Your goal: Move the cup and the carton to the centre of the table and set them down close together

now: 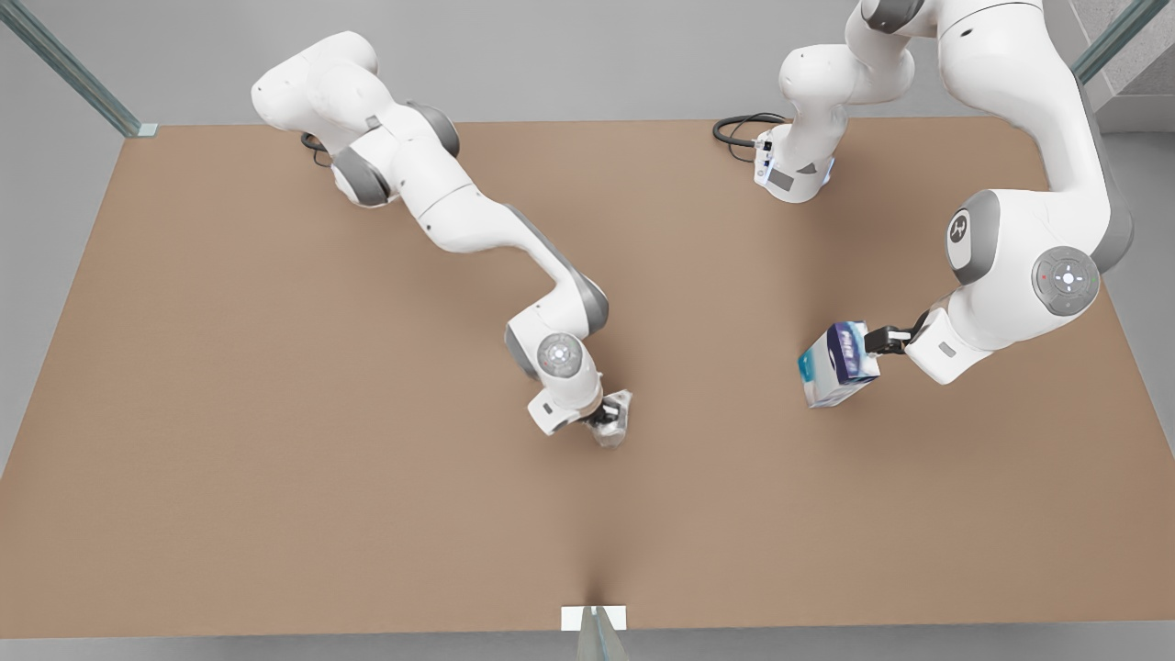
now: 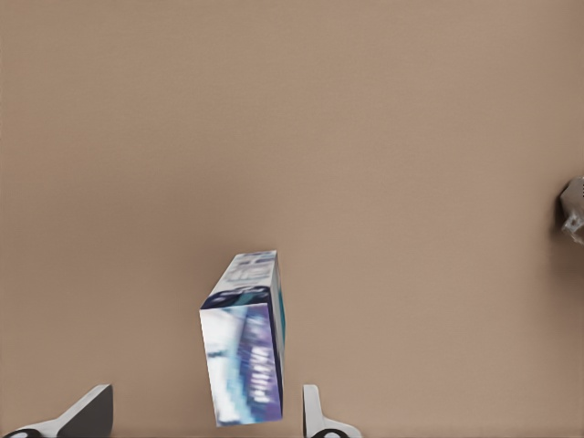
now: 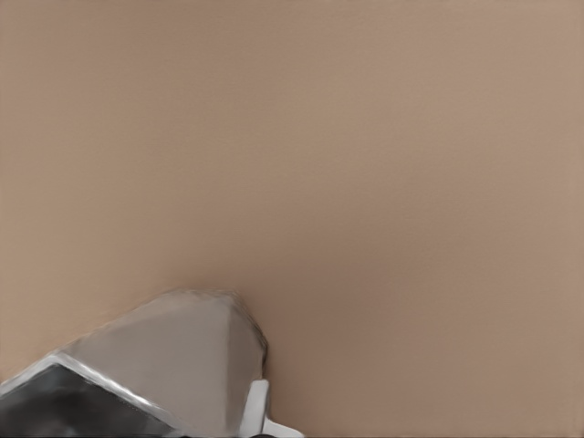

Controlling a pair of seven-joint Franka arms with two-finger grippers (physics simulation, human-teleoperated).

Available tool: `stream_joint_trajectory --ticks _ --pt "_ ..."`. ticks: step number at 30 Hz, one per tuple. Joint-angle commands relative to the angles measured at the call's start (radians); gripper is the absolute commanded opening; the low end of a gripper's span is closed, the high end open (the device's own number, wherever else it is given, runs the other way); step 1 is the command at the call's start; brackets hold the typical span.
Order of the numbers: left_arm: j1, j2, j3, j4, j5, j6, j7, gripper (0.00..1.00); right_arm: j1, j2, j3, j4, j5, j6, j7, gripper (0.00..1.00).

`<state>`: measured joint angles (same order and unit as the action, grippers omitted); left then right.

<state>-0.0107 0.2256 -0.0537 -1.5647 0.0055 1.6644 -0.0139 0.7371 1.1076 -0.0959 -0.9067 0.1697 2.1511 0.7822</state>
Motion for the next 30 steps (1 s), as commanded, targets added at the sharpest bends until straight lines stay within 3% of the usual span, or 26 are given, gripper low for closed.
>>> stream_joint_trajectory --ticks 1,5,6,7,8,9,25,27,28,30 --pt "0.000 0.000 0.000 0.000 -0.001 0.000 0.000 1.00 0.011 0.000 -0.013 0.000 -0.002 -0.002 0.002 0.21" --pt "0.000 0.000 0.000 0.000 -0.001 0.002 0.000 1.00 0.015 0.000 -0.016 -0.001 -0.002 0.006 -0.006 0.21" --pt "0.000 0.000 0.000 0.000 -0.001 0.000 0.000 1.00 0.013 0.000 -0.015 -0.001 -0.001 0.006 -0.003 0.38" --pt "0.000 0.000 0.000 0.000 -0.001 0.000 0.000 1.00 0.013 0.000 -0.015 -0.001 -0.002 0.006 0.000 0.43" --pt "0.000 0.000 0.000 0.000 -0.001 0.002 0.000 1.00 0.013 0.000 -0.015 -0.003 -0.004 0.006 -0.001 0.76" --pt "0.000 0.000 0.000 0.000 -0.001 0.002 0.000 1.00 0.013 0.000 -0.015 -0.003 -0.004 0.007 -0.008 1.00" --pt "-0.003 -0.018 0.000 -0.002 0.001 -0.002 -0.008 1.00 0.027 -0.012 -0.004 -0.005 -0.002 -0.007 -0.001 1.00" --pt "-0.034 -0.048 -0.002 -0.071 0.001 0.018 -0.044 1.00 0.030 -0.012 -0.002 -0.003 -0.001 -0.010 -0.001 1.00" --pt "-0.037 -0.075 -0.002 -0.172 -0.001 0.127 -0.066 1.00 0.030 -0.022 -0.004 -0.003 -0.001 -0.046 -0.001 1.00" --pt "-0.035 -0.078 -0.002 -0.227 -0.001 0.195 -0.066 1.00 0.028 -0.032 -0.005 -0.003 -0.001 -0.080 -0.007 1.00"
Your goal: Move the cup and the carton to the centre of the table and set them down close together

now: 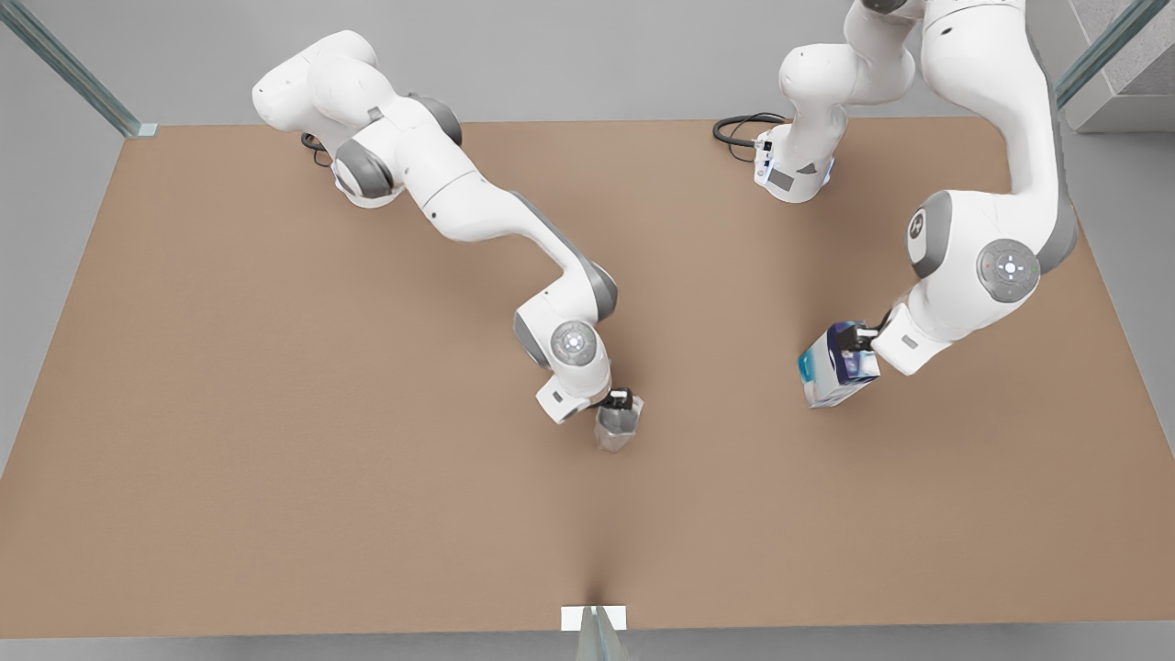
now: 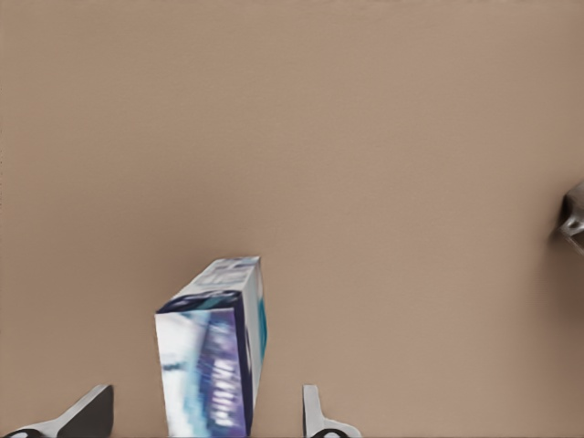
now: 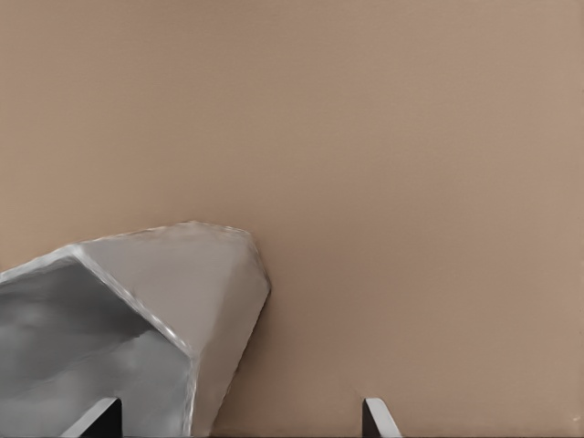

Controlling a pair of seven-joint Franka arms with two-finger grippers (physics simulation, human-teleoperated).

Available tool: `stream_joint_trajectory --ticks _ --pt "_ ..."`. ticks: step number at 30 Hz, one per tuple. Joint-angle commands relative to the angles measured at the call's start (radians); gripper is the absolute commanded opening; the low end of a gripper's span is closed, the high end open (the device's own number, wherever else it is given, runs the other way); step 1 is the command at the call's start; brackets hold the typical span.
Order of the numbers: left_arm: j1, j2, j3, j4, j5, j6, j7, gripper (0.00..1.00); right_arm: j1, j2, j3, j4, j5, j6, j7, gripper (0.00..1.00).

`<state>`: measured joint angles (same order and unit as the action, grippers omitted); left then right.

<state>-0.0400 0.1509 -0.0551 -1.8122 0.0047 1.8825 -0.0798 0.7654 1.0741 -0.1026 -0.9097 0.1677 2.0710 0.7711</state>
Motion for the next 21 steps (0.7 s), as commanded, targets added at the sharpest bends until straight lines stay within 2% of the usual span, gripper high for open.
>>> stream_joint_trajectory --ticks 1,16,19,21 --pt "-0.001 0.001 0.000 -0.010 0.000 0.012 0.000 1.00 0.000 0.000 -0.002 0.000 -0.001 0.000 -0.001 1.00" --pt "0.031 0.033 0.006 -0.142 0.000 0.092 0.000 1.00 -0.003 -0.020 -0.017 0.002 -0.002 -0.003 0.011 1.00" --pt "0.032 0.045 0.006 -0.147 0.000 0.093 0.000 1.00 -0.008 -0.054 -0.017 0.003 -0.004 -0.074 0.007 1.00" --pt "0.032 0.062 0.006 -0.145 -0.002 0.093 0.000 1.00 -0.024 -0.134 -0.014 0.002 -0.004 -0.176 -0.003 1.00"
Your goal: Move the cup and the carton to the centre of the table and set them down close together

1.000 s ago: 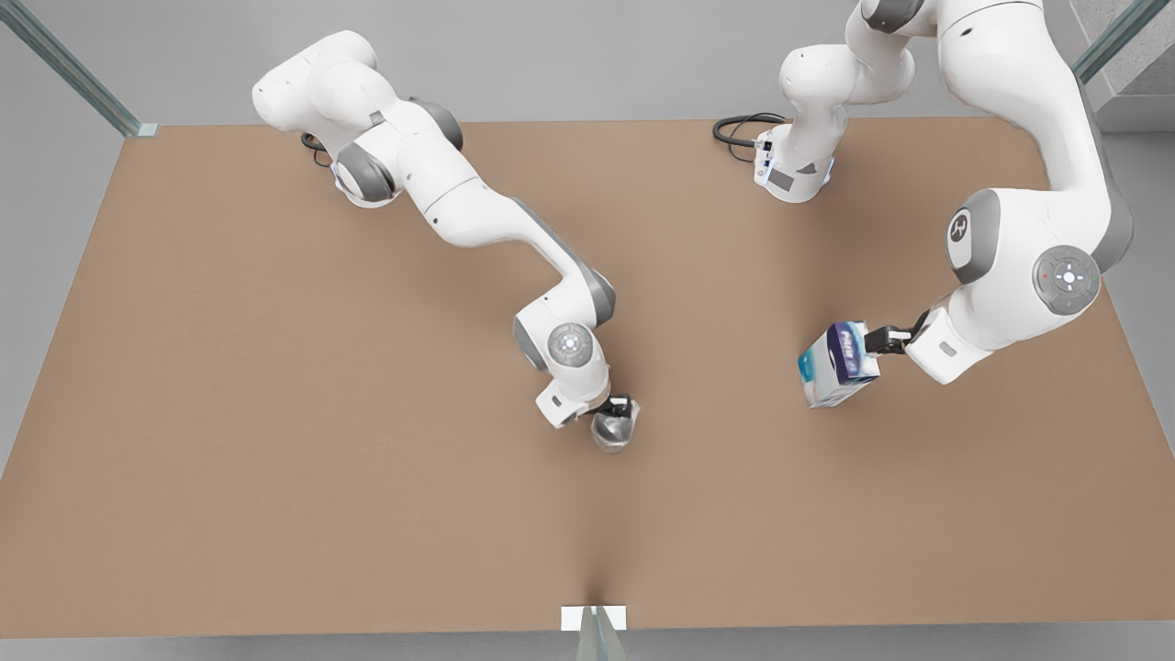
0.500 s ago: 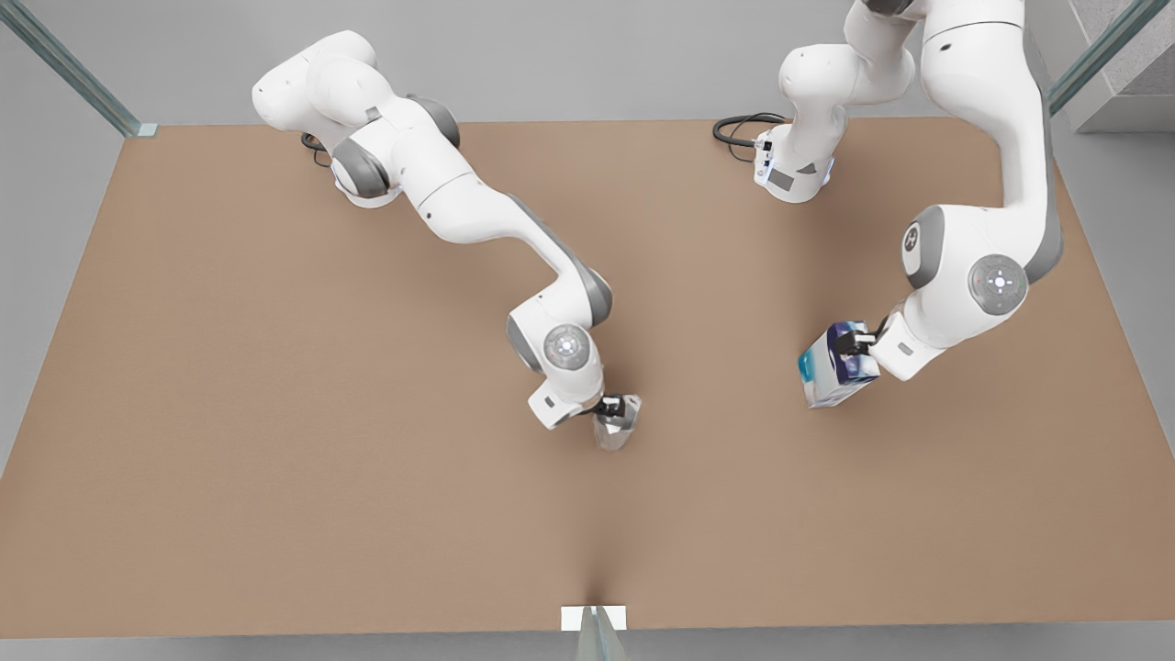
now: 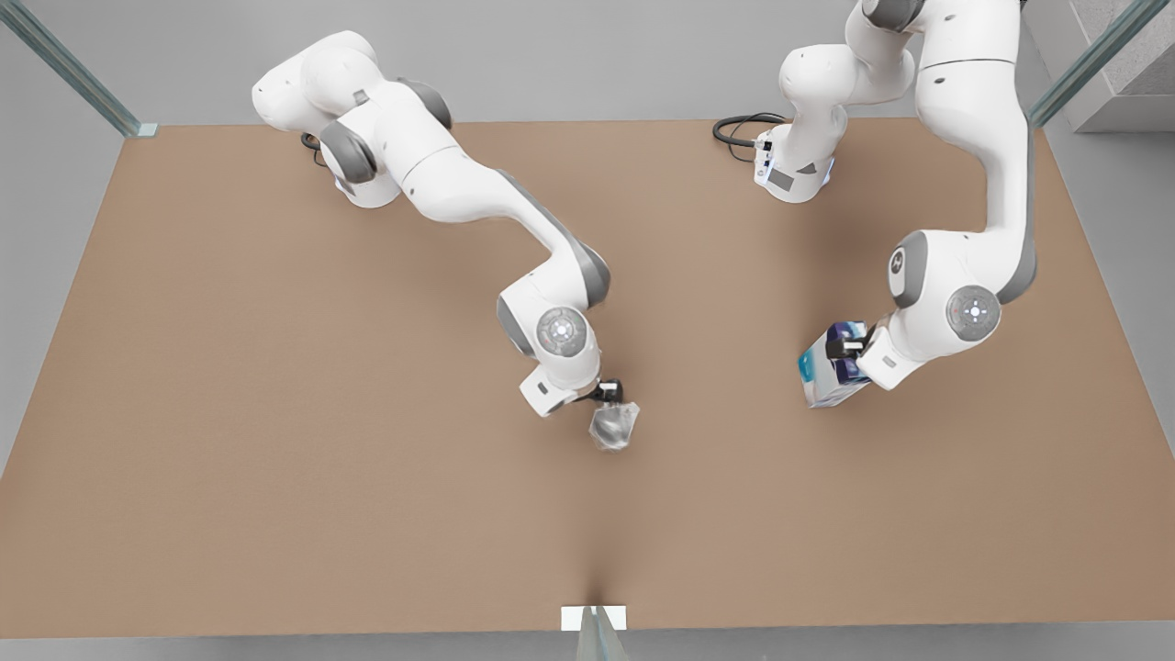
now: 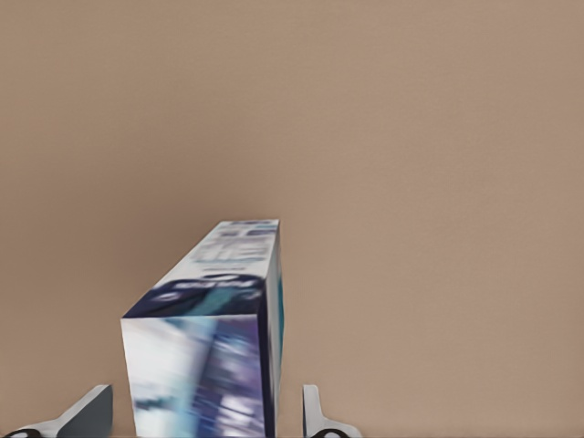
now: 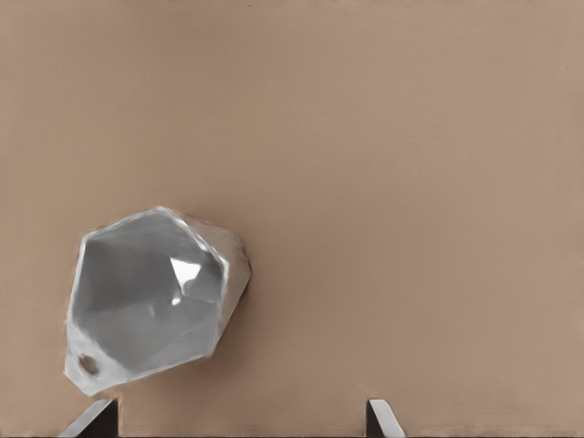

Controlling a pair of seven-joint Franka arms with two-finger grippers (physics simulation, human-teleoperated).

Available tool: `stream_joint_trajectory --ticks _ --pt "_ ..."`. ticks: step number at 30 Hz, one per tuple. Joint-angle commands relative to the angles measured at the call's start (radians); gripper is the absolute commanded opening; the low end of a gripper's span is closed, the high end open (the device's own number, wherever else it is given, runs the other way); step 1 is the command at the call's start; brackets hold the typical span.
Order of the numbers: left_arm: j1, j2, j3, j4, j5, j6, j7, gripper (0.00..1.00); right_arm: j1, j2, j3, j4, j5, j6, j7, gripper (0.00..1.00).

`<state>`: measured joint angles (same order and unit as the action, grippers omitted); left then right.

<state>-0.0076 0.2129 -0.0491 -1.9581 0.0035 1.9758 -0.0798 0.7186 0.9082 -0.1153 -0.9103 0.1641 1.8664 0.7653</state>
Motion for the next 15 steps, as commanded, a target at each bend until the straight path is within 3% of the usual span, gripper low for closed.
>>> stream_joint_trajectory --ticks 1,3,5,6,7,8,12,15 --pt "0.000 0.000 0.000 -0.001 0.000 0.000 0.000 1.00 -0.014 -0.017 0.000 -0.001 0.000 -0.022 -0.003 1.00" --pt "0.005 0.000 0.000 -0.002 0.000 0.003 0.000 1.00 -0.172 -0.184 0.000 -0.010 -0.006 -0.239 -0.118 1.00" --pt "0.005 -0.018 0.002 -0.081 0.000 0.089 0.000 1.00 -0.479 -0.465 0.002 -0.087 -0.112 -0.374 -0.264 1.00" --pt "0.005 -0.017 0.002 -0.084 0.000 0.092 0.000 1.00 -0.613 -0.675 0.006 -0.290 -0.143 -0.403 -0.449 1.00" --pt "0.005 -0.013 0.002 -0.093 0.000 0.100 0.000 1.00 -0.691 -0.779 0.008 -0.476 -0.126 -0.400 -0.627 1.00" --pt "0.005 -0.012 0.002 -0.108 0.000 0.107 0.000 1.00 -0.759 -0.792 0.052 -0.617 -0.173 -0.271 -0.733 1.00" --pt "0.005 -0.013 0.002 -0.148 0.000 0.126 0.000 1.00 -0.760 -0.793 0.074 -0.489 -0.201 -0.329 -0.850 1.00" --pt "0.006 -0.010 0.003 -0.148 0.000 0.124 0.000 1.00 -0.729 -0.769 0.075 -0.472 -0.201 -0.253 -0.844 1.00"
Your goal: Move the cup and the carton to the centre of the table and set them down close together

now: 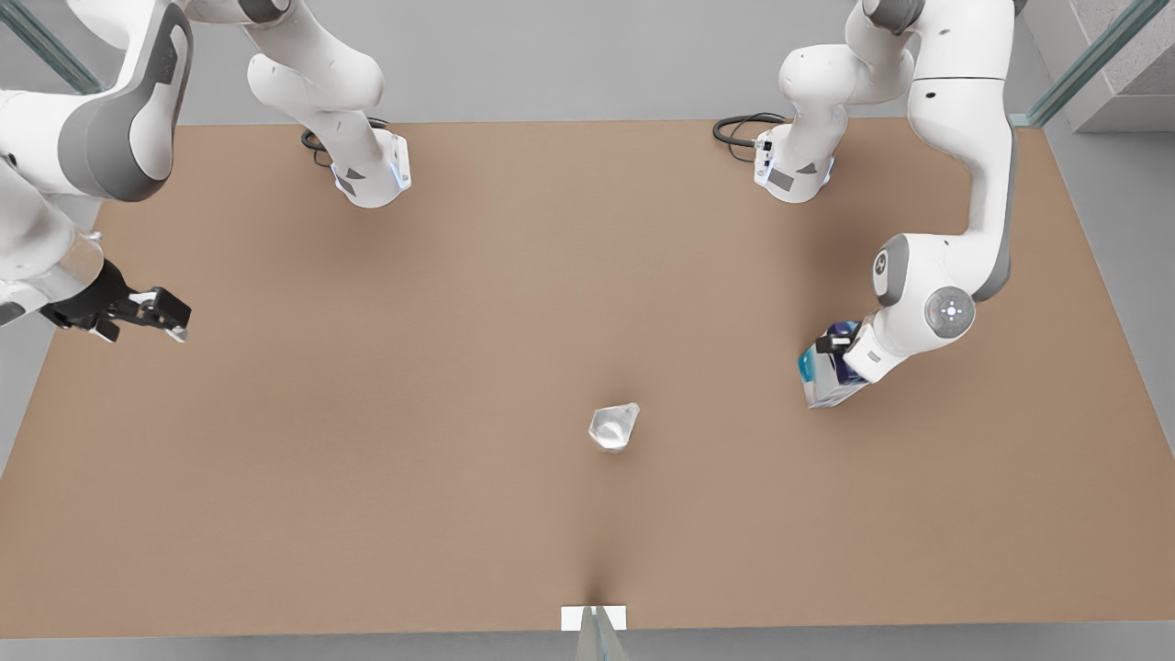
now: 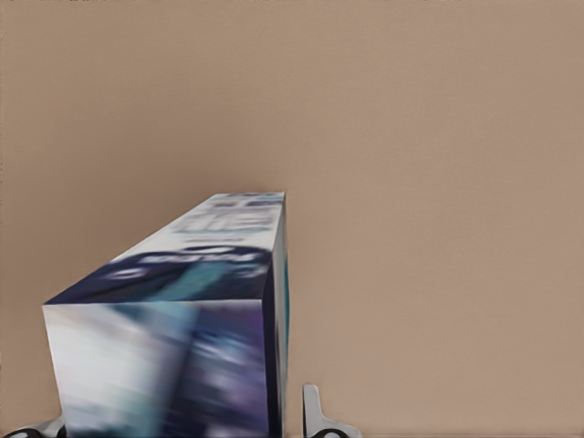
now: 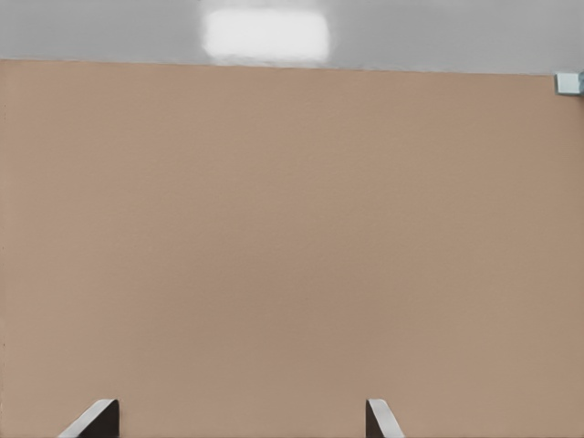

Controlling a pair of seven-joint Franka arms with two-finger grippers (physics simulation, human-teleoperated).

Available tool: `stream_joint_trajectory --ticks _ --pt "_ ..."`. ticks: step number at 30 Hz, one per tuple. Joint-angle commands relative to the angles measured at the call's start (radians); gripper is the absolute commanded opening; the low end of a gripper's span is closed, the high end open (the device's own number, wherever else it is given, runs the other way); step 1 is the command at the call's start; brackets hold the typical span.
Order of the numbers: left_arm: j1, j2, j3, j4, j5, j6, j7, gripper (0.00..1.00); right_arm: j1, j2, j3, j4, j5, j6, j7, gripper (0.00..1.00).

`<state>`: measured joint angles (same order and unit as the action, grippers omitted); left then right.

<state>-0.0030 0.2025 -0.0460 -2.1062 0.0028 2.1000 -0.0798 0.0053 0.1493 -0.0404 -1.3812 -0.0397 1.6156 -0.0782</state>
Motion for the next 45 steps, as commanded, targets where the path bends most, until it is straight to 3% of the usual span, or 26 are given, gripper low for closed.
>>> stream_joint_trajectory --ticks 1,3,4,5,6,36,40,43,45 --pt "0.000 0.000 0.000 0.000 0.000 0.000 0.000 1.00 -0.018 0.004 0.000 -0.001 -0.002 0.001 0.000 1.00" --pt "0.000 -0.002 0.000 0.002 0.000 0.000 0.000 1.00 -0.008 0.018 0.000 0.001 -0.003 0.001 0.000 1.00" --pt "0.000 0.000 0.000 0.002 0.000 0.000 0.000 0.93 -0.001 0.024 -0.003 0.002 -0.005 0.000 0.000 1.00" --pt "0.000 0.000 0.000 0.000 0.000 -0.003 0.002 0.63 0.007 0.026 -0.003 0.002 -0.012 0.001 0.000 1.00" --pt "0.000 -0.002 0.002 0.000 0.000 -0.003 0.002 0.62 0.002 0.027 -0.001 0.001 -0.002 0.000 0.002 1.00" --pt "-0.014 -0.023 -0.008 0.044 -0.146 0.012 -0.181 0.59 -0.019 0.059 -0.003 -0.002 0.009 0.040 0.000 1.00" --pt "-0.104 -0.032 -0.021 0.092 -0.141 0.017 -0.610 0.59 -0.039 0.064 -0.003 -0.010 0.012 0.030 -0.002 1.00" --pt "-0.272 -0.014 -0.031 0.189 -0.089 0.017 -1.161 0.59 -0.039 0.067 -0.003 -0.010 0.029 0.030 -0.002 1.00" --pt "-0.287 0.034 -0.156 0.239 -0.008 0.017 -1.408 0.59 -0.039 0.067 -0.003 -0.010 0.029 0.029 -0.003 1.00"
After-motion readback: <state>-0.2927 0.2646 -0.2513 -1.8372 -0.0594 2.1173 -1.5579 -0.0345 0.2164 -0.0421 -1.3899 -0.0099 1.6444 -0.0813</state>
